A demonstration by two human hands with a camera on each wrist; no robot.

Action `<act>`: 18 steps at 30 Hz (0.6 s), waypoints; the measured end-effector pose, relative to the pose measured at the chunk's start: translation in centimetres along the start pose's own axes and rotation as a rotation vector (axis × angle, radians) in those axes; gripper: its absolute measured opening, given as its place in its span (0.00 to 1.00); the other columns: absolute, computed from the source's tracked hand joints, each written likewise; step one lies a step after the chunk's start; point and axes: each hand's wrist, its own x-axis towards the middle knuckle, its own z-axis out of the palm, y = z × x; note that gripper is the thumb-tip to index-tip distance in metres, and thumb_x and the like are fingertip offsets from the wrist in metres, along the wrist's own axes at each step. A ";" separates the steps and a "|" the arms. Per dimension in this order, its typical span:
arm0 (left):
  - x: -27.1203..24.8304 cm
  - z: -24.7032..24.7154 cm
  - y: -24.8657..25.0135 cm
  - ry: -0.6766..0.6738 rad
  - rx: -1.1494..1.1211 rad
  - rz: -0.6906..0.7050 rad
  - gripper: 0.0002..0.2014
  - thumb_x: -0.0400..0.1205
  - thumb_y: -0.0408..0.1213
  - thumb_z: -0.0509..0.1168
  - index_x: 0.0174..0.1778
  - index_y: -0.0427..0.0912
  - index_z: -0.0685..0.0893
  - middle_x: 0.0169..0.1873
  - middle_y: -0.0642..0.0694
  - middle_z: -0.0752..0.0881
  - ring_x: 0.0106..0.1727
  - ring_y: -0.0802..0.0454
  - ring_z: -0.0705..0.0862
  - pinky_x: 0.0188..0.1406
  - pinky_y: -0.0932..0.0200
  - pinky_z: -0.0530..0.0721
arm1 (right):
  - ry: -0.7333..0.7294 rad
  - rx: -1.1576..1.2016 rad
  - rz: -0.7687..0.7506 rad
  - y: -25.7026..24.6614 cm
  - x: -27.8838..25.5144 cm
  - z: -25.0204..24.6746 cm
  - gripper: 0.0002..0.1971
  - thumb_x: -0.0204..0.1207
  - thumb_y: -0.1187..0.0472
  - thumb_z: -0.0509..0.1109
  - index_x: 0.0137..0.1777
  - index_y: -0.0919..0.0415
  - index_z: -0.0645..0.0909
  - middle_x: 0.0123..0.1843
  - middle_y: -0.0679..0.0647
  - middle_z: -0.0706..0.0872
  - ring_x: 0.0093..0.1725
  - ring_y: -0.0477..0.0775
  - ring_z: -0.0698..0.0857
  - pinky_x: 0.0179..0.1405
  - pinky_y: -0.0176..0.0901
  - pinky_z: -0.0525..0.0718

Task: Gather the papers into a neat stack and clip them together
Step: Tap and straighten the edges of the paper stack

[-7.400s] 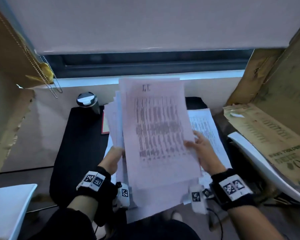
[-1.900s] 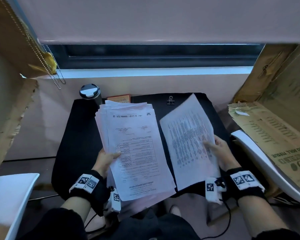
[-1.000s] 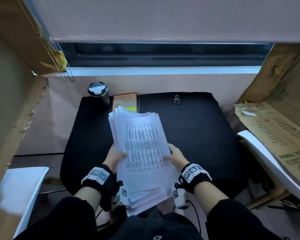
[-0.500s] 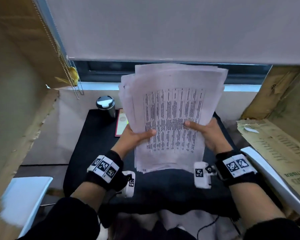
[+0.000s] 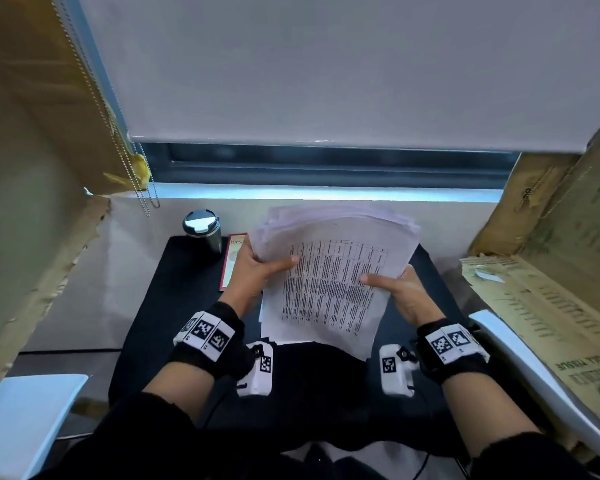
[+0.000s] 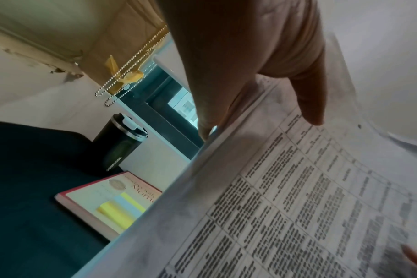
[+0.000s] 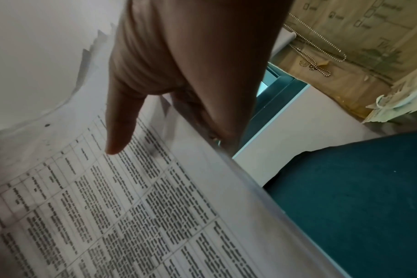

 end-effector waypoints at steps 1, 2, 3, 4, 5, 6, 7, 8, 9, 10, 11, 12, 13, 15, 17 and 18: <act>0.1 -0.1 0.1 -0.002 -0.003 0.010 0.40 0.63 0.23 0.81 0.71 0.32 0.73 0.58 0.38 0.86 0.52 0.52 0.89 0.45 0.63 0.87 | -0.006 0.012 -0.003 0.0 0.2 0.0 0.24 0.61 0.76 0.78 0.59 0.67 0.81 0.50 0.53 0.93 0.55 0.56 0.89 0.59 0.50 0.86; 0.2 -0.2 0.2 -0.011 -0.004 0.019 0.40 0.64 0.22 0.79 0.72 0.33 0.72 0.59 0.37 0.85 0.53 0.50 0.87 0.44 0.64 0.87 | -0.019 0.022 -0.004 0.0 0.4 0.0 0.28 0.57 0.72 0.82 0.60 0.68 0.80 0.51 0.54 0.92 0.57 0.57 0.89 0.61 0.52 0.85; 0.2 -0.3 0.4 -0.023 -0.006 0.030 0.39 0.66 0.20 0.76 0.73 0.34 0.70 0.58 0.38 0.84 0.54 0.49 0.85 0.43 0.65 0.86 | -0.029 0.025 0.000 0.0 0.6 0.1 0.34 0.52 0.66 0.85 0.61 0.68 0.80 0.52 0.55 0.92 0.57 0.58 0.89 0.61 0.52 0.84; 0.2 -0.3 0.5 -0.031 -0.010 0.042 0.37 0.68 0.18 0.72 0.74 0.35 0.68 0.57 0.40 0.82 0.55 0.50 0.84 0.42 0.65 0.86 | -0.036 0.030 -0.001 -0.1 0.7 0.2 0.38 0.47 0.60 0.88 0.60 0.68 0.81 0.53 0.56 0.92 0.57 0.59 0.89 0.60 0.52 0.85; 0.1 -0.4 0.7 -0.036 -0.015 0.055 0.36 0.69 0.17 0.69 0.73 0.37 0.67 0.56 0.43 0.81 0.55 0.50 0.83 0.42 0.64 0.86 | -0.036 0.043 -0.007 -0.2 0.8 0.3 0.40 0.43 0.56 0.89 0.58 0.67 0.82 0.52 0.57 0.92 0.56 0.59 0.89 0.57 0.51 0.86; 0.2 -0.5 0.9 -0.039 -0.029 0.072 0.36 0.67 0.18 0.67 0.71 0.41 0.67 0.56 0.45 0.80 0.56 0.50 0.82 0.45 0.61 0.86 | -0.031 0.061 -0.015 -0.2 0.8 0.3 0.39 0.41 0.54 0.89 0.56 0.66 0.83 0.51 0.57 0.92 0.54 0.59 0.90 0.54 0.50 0.88; 0.2 -0.6 0.9 -0.033 -0.039 0.083 0.36 0.65 0.20 0.65 0.69 0.46 0.68 0.56 0.45 0.80 0.57 0.50 0.81 0.49 0.56 0.86 | -0.028 0.079 -0.019 -0.3 0.8 0.2 0.38 0.41 0.53 0.89 0.53 0.66 0.85 0.50 0.58 0.92 0.52 0.58 0.90 0.51 0.48 0.88; 0.3 -0.8 0.9 -0.021 -0.054 0.093 0.36 0.63 0.22 0.63 0.67 0.50 0.68 0.57 0.46 0.79 0.58 0.48 0.80 0.54 0.51 0.85 | -0.025 0.093 -0.022 -0.3 0.7 0.1 0.36 0.41 0.52 0.89 0.52 0.66 0.85 0.49 0.58 0.93 0.50 0.58 0.91 0.48 0.47 0.89; 0.3 -0.9 0.8 -0.006 -0.069 0.089 0.36 0.62 0.22 0.62 0.66 0.51 0.69 0.56 0.46 0.79 0.58 0.47 0.79 0.57 0.47 0.82 | -0.017 0.099 -0.026 -0.3 0.6 0.0 0.36 0.43 0.52 0.89 0.52 0.68 0.85 0.48 0.58 0.93 0.49 0.57 0.91 0.46 0.46 0.88; 0.3 -1.1 0.6 0.005 -0.079 0.068 0.36 0.61 0.22 0.62 0.66 0.51 0.69 0.56 0.46 0.80 0.59 0.46 0.79 0.59 0.46 0.81 | -0.019 0.093 -0.026 -0.2 0.5 0.0 0.36 0.45 0.53 0.89 0.53 0.70 0.85 0.48 0.58 0.93 0.49 0.58 0.91 0.47 0.48 0.88; 0.1 -1.0 0.7 0.005 -0.082 0.039 0.37 0.60 0.22 0.61 0.66 0.51 0.69 0.56 0.46 0.80 0.61 0.45 0.79 0.61 0.46 0.80 | -0.020 0.077 -0.021 0.0 0.5 0.2 0.33 0.49 0.56 0.88 0.54 0.71 0.84 0.49 0.58 0.92 0.50 0.58 0.91 0.49 0.50 0.87; -0.1 -0.8 0.7 -0.008 -0.070 0.010 0.37 0.60 0.23 0.61 0.67 0.50 0.69 0.57 0.46 0.80 0.62 0.45 0.79 0.63 0.47 0.79 | -0.025 0.060 -0.019 0.3 0.4 0.5 0.28 0.55 0.62 0.85 0.55 0.71 0.84 0.50 0.59 0.92 0.50 0.59 0.90 0.52 0.53 0.86; -0.4 -0.6 0.7 -0.035 -0.036 -0.011 0.39 0.59 0.23 0.62 0.70 0.49 0.69 0.59 0.47 0.80 0.64 0.46 0.79 0.67 0.47 0.79 | -0.026 0.045 -0.030 0.4 0.3 0.9 0.22 0.60 0.69 0.82 0.55 0.68 0.84 0.50 0.58 0.92 0.52 0.58 0.90 0.55 0.55 0.86; -0.8 -0.1 1.1 -0.091 0.045 -0.023 0.49 0.59 0.27 0.66 0.80 0.44 0.60 0.72 0.43 0.76 0.72 0.47 0.76 0.75 0.43 0.73 | -0.006 0.021 -0.052 0.3 0.2 1.7 0.20 0.64 0.76 0.76 0.55 0.58 0.82 0.52 0.56 0.90 0.55 0.55 0.89 0.59 0.54 0.85; -1.0 0.0 1.7 -0.132 0.093 -0.005 0.51 0.61 0.30 0.68 0.82 0.45 0.54 0.78 0.41 0.69 0.77 0.45 0.72 0.77 0.42 0.72 | 0.021 0.013 -0.081 -0.2 0.3 1.9 0.22 0.64 0.73 0.78 0.56 0.56 0.81 0.55 0.57 0.89 0.58 0.56 0.88 0.62 0.54 0.84; -0.8 0.0 1.9 -0.136 0.096 0.020 0.47 0.64 0.29 0.66 0.81 0.45 0.56 0.74 0.42 0.72 0.73 0.46 0.74 0.73 0.45 0.76 | 0.037 0.014 -0.089 -0.4 0.4 1.8 0.22 0.63 0.71 0.79 0.56 0.57 0.81 0.55 0.58 0.89 0.58 0.58 0.88 0.62 0.56 0.83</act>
